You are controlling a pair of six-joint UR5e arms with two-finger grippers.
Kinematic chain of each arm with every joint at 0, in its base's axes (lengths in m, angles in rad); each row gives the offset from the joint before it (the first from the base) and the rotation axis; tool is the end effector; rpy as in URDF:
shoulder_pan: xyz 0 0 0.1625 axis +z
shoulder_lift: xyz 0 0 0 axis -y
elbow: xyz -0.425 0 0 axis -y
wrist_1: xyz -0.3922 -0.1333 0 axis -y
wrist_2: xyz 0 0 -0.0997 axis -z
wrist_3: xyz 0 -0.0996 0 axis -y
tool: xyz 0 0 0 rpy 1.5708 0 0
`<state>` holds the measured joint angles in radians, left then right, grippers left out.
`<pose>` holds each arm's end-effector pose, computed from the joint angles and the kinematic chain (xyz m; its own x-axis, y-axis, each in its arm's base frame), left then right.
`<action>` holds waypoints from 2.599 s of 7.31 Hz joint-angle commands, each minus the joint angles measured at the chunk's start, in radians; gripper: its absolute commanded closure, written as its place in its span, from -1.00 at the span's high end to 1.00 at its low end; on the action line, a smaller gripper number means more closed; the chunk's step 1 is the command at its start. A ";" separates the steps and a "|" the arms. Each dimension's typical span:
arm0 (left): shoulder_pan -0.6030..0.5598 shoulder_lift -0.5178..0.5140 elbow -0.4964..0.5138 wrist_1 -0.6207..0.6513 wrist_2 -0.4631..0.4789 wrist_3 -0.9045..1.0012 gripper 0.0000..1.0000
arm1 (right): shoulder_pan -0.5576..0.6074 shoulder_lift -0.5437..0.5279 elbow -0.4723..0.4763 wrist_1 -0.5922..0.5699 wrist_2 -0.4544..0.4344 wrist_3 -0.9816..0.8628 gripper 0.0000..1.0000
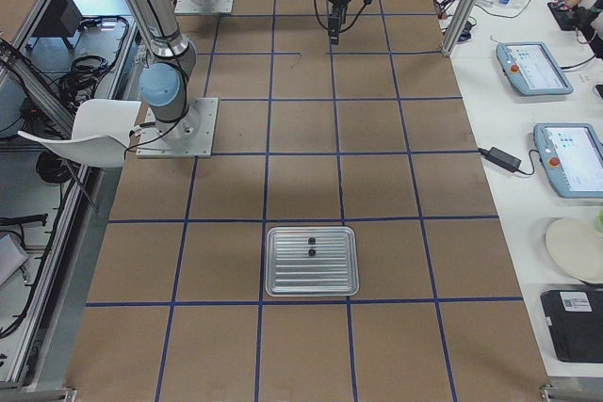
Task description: Place bearing gear from tray to pile
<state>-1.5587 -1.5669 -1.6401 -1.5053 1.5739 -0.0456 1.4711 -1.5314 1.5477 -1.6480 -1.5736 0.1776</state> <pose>-0.1271 -0.4910 0.4623 -0.9983 -0.0577 -0.0031 -0.0577 0.9983 -0.0002 0.0812 -0.5251 0.4874 -0.9618 0.2736 -0.0080 0.2736 0.9600 -0.0604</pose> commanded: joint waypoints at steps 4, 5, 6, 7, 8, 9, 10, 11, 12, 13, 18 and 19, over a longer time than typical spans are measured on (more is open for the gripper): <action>0.028 0.004 -0.001 -0.004 -0.002 0.000 1.00 | 0.000 0.020 -0.001 0.001 0.001 0.002 1.00; 0.028 0.004 -0.003 -0.004 -0.003 0.001 1.00 | 0.000 0.020 -0.001 0.002 0.001 0.000 1.00; 0.028 0.004 -0.003 -0.004 -0.003 0.000 1.00 | 0.000 0.020 -0.001 0.002 0.001 0.002 1.00; 0.026 0.004 -0.003 -0.004 -0.003 0.000 1.00 | 0.000 0.023 -0.004 0.001 0.001 0.011 1.00; 0.026 0.004 -0.003 -0.004 0.000 0.001 1.00 | 0.000 0.023 -0.006 0.001 0.001 0.014 1.00; 0.028 0.002 -0.003 -0.003 0.000 0.000 1.00 | 0.000 0.027 -0.014 0.001 0.001 0.007 1.00; 0.026 0.002 -0.003 0.000 -0.002 0.000 1.00 | 0.000 0.023 -0.015 0.002 0.001 0.000 1.00; 0.026 0.002 -0.004 -0.003 -0.002 -0.002 1.00 | 0.000 0.020 -0.017 0.002 -0.008 -0.001 1.00; 0.026 -0.001 -0.003 -0.001 -0.008 -0.002 1.00 | 0.000 0.017 -0.018 0.011 -0.009 -0.009 1.00; 0.026 0.001 -0.003 -0.001 -0.006 -0.002 1.00 | -0.002 0.016 -0.043 0.010 0.001 -0.027 1.00; 0.026 0.001 -0.001 0.004 -0.015 -0.002 1.00 | 0.026 0.027 -0.075 0.060 0.007 -0.074 1.00; 0.026 0.001 -0.001 0.007 -0.015 -0.004 1.00 | -0.001 0.027 -0.072 0.063 -0.053 -0.116 1.00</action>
<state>-1.5324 -1.5662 -1.6419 -1.5015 1.5593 -0.0480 1.4907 -1.5065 1.4716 -1.5845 -1.5794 0.1120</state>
